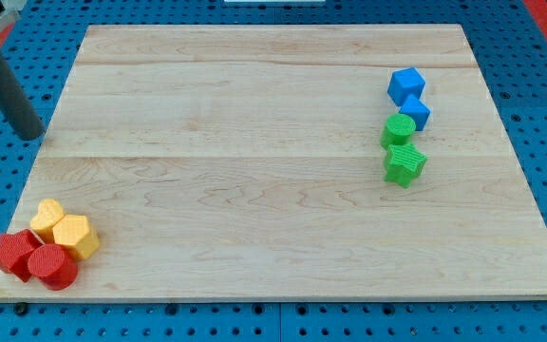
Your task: Nudge the red star right a bit
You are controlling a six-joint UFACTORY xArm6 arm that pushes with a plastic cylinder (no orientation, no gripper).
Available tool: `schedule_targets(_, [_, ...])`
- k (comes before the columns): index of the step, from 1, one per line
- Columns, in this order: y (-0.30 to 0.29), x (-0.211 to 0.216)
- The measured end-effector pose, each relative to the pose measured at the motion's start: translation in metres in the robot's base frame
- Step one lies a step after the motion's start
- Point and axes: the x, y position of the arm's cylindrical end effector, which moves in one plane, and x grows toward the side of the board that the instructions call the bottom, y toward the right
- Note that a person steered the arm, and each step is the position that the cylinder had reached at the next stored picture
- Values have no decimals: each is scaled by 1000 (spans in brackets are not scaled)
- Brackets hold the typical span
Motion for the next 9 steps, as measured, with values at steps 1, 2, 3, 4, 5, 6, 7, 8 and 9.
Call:
schedule_targets(1, [0, 38])
schedule_targets(2, [0, 86])
schedule_targets(3, [0, 95])
schedule_targets(4, [1, 102])
schedule_targets(5, [1, 139])
schedule_targets(6, [1, 173])
schedule_targets(7, [2, 201])
schedule_targets(8, [18, 202])
schedule_targets(9, [48, 202])
